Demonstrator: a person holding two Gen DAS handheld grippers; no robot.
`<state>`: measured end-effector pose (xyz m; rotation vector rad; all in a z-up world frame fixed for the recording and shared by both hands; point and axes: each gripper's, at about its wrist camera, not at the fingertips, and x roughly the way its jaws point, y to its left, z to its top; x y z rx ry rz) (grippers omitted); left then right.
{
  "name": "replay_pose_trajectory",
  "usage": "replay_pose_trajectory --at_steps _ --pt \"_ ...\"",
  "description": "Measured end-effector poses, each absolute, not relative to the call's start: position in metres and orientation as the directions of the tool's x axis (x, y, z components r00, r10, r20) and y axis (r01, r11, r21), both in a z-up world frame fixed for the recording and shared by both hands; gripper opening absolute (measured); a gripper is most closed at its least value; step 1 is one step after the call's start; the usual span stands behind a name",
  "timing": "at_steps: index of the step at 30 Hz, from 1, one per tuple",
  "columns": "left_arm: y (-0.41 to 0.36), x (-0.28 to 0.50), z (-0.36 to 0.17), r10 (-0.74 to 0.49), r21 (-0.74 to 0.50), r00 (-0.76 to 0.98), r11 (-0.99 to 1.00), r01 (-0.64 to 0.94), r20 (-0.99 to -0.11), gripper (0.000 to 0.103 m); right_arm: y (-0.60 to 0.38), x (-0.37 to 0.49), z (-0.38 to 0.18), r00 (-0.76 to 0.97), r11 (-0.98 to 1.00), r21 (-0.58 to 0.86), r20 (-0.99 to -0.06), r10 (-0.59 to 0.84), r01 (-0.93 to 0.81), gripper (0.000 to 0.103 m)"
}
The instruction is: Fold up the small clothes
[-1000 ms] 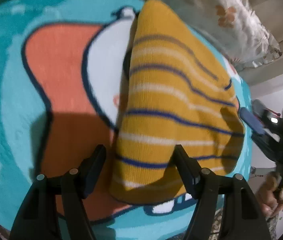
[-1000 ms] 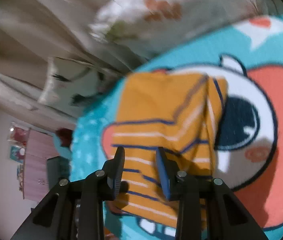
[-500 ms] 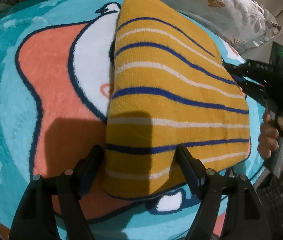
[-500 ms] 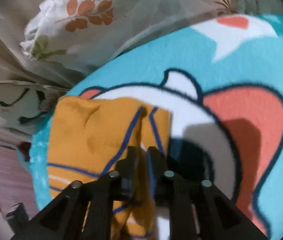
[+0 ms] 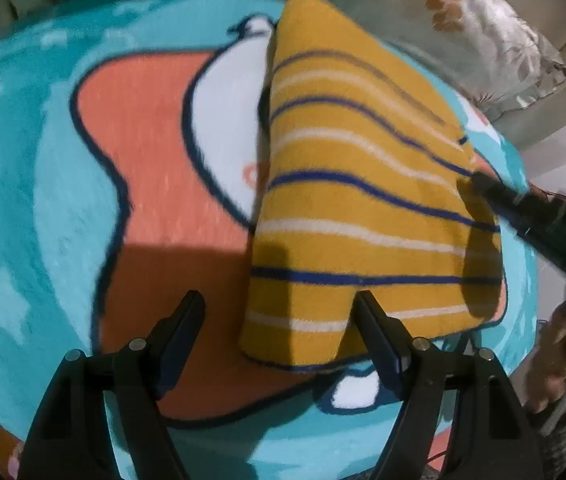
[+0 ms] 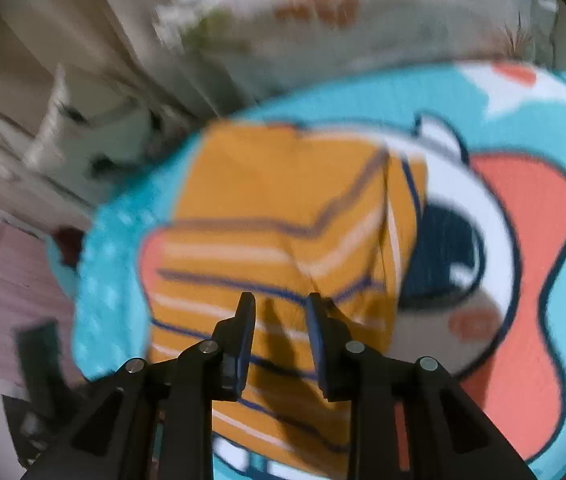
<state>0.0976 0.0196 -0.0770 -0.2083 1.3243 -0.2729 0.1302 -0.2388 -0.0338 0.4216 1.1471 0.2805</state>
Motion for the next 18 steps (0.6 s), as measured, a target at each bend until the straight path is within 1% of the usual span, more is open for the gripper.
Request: replay_pose_trajectory --at_steps 2,5,9,11,13,18 --pt "0.02 0.097 -0.076 -0.318 -0.309 0.224 0.948 0.078 -0.921 0.076 -0.242 0.126 -0.036 0.408 0.882 0.47 -0.808 0.425 0.013 0.029" --pt "0.02 0.093 -0.065 -0.312 -0.297 0.247 0.95 0.097 -0.918 0.076 -0.245 0.127 -0.023 0.425 0.884 0.466 -0.806 0.412 0.027 0.03" --pt "0.031 0.077 -0.041 -0.269 -0.255 0.329 0.963 0.087 -0.905 0.076 -0.227 0.129 0.0 0.447 0.924 0.38 -0.82 0.357 -0.041 0.033" --pt "0.049 0.065 -0.035 -0.23 -0.225 0.37 0.973 0.058 -0.9 0.076 -0.204 0.138 0.006 0.44 0.934 0.347 -0.827 0.349 -0.087 0.036" --pt "0.067 0.049 -0.034 -0.181 -0.195 0.396 0.981 0.006 -0.9 0.076 -0.18 0.148 0.006 0.426 0.939 0.318 -0.837 0.344 -0.135 0.036" --pt "0.116 0.025 -0.035 -0.1 -0.166 0.415 0.978 -0.126 -0.904 0.076 -0.117 0.181 -0.018 0.371 0.948 0.246 -0.877 0.306 -0.2 0.037"
